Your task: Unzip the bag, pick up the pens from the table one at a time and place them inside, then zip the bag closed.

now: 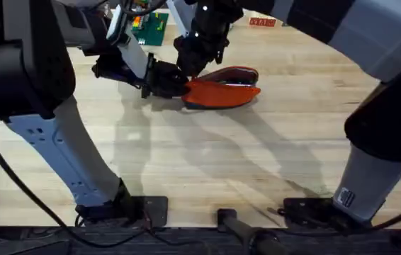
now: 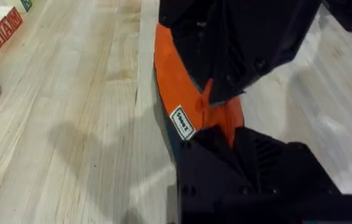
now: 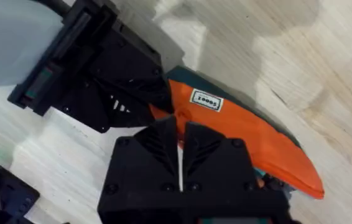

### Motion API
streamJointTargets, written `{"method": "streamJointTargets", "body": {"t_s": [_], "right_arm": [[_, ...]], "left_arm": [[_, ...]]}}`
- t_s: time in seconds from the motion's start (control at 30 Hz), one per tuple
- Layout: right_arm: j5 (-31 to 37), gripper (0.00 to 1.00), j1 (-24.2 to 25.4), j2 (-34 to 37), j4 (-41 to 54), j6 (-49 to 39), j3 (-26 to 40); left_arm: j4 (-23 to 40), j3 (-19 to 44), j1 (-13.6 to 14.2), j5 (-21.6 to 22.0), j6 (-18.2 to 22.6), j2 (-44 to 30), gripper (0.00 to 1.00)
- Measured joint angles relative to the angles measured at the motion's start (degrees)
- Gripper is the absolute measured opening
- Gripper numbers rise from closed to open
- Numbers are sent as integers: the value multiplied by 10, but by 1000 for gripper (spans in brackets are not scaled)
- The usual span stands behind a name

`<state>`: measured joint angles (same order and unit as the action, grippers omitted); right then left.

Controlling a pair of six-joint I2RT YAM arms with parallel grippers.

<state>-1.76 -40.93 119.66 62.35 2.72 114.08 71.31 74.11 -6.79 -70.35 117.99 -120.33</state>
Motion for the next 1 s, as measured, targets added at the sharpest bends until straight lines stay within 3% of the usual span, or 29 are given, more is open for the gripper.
{"method": "streamJointTargets", "body": {"t_s": [0.47, 1.0], "right_arm": [[0, 32, 4, 0, 0, 0, 0], [-27, 31, 49, 0, 22, 0, 0]], "left_arm": [[0, 0, 0, 0, 0, 0, 44], [-2, 0, 0, -5, 0, 0, 43]]}}
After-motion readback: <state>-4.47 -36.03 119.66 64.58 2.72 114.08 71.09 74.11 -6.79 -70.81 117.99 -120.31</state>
